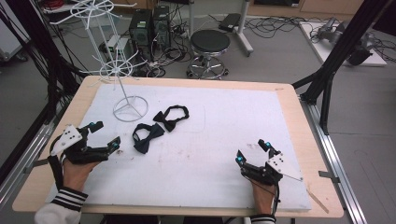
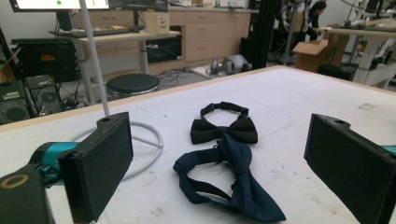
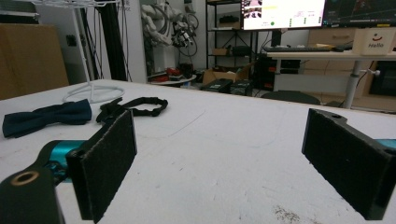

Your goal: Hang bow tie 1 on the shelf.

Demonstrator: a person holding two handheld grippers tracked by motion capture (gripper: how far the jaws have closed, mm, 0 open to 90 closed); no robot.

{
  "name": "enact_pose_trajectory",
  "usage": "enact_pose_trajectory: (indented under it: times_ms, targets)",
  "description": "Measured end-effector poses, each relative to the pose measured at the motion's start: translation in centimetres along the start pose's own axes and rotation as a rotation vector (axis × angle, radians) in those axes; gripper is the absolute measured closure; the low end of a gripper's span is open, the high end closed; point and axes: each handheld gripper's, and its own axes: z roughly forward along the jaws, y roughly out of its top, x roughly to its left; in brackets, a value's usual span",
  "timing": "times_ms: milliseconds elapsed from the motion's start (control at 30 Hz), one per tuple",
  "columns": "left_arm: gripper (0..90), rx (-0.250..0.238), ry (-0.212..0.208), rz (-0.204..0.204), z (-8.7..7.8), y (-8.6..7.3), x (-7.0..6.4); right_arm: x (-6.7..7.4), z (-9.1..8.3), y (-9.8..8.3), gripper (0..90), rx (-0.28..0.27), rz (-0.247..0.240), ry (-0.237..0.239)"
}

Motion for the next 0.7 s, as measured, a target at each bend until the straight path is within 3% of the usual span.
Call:
enact_pose_trajectory:
  times_ms: [300,533,700]
  targets:
    - [8.4,0.128,-0.05,0.105,2.0,2.7,-0.4,0.0,0.0,0.0,9.4,0.001,0.003,0.001]
    - [8.4,0.202,-0.068,0.134,3.6,4.0,-0.9,-0.1,0.0,0.0,9.4,-0.002,0.004,-0.001]
    - [8.5,0.289,-0.068,0.171,4.9,4.5,-1.2,0.0,0.0,0.0,9.4,0.0,0.006,0.002]
